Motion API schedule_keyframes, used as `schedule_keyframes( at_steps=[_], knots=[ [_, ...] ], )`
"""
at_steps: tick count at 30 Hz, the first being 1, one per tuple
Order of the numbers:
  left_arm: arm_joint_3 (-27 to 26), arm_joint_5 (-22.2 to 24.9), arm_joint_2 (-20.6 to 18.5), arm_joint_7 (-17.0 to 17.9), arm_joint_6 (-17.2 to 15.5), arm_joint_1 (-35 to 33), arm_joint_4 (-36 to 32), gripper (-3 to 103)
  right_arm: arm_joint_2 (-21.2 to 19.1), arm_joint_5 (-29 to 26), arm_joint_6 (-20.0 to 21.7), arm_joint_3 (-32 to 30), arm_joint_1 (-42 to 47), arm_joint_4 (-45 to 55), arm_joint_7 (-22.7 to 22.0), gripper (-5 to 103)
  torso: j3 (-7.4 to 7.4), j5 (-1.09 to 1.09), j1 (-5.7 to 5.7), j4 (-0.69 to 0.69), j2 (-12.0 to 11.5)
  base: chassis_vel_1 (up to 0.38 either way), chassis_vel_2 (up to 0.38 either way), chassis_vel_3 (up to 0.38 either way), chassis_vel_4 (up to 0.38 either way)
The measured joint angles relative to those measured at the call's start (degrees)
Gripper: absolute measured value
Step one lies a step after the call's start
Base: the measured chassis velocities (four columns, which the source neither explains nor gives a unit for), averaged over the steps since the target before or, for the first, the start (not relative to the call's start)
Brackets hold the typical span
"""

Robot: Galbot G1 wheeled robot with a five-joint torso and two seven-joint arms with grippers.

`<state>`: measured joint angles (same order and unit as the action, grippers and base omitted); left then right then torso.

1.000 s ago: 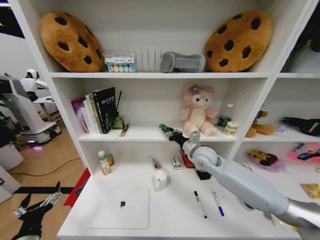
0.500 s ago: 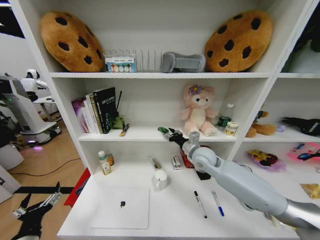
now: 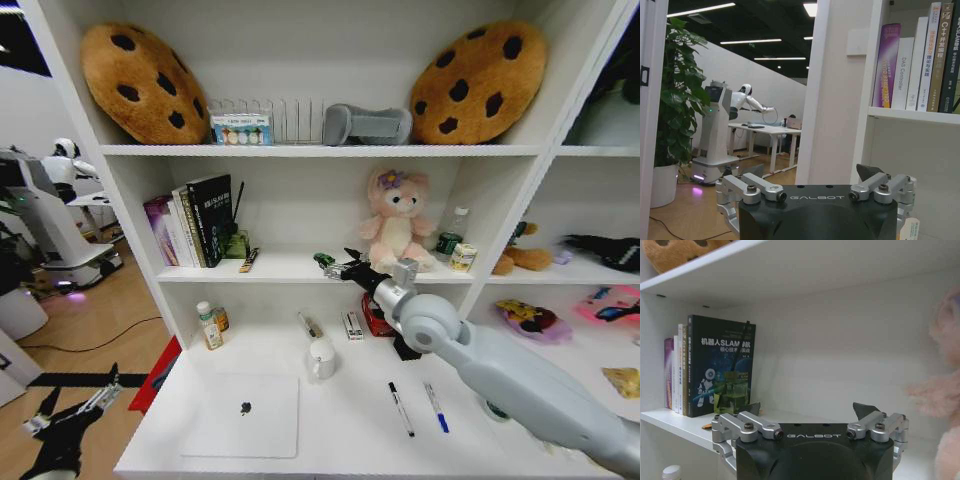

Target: Organize the objects on the table.

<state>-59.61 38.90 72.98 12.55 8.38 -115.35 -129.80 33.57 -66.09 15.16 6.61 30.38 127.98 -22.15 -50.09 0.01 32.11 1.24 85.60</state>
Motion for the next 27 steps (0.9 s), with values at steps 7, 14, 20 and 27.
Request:
schedule_keyframes(
  at_steps=[7,14,20,27],
  knots=[
    [0.96,-0.4,0.8,-0.02,0.02,0.38,-0.13,100,-3.83,13.72,-3.9,-12.98,22.36,7.89,-1.21,100,0.0,0.0,0.0,-0.01,0.0,0.0,0.0,0.0,0.0],
    [1.47,-0.7,1.45,-0.05,0.27,0.47,-0.57,100,2.53,27.99,-5.34,-27.22,49.45,10.95,0.6,100,0.0,0.01,0.0,0.0,0.0,0.0,0.0,0.0,0.0],
    [1.63,-0.84,1.51,-0.14,0.5,0.28,-0.71,100,9.15,37.14,-9.57,-33.23,65.56,10.22,2.1,100,0.01,-0.02,0.0,-0.02,0.01,0.0,0.0,0.0,0.0],
    [2.87,-2.14,1.52,-0.39,0.8,0.14,-0.77,100,13.24,39.64,-11.48,-35.54,73.43,6.27,1.18,100,0.0,-0.01,-0.01,-0.01,0.0,0.0,0.0,0.0,0.0]
  ],
)
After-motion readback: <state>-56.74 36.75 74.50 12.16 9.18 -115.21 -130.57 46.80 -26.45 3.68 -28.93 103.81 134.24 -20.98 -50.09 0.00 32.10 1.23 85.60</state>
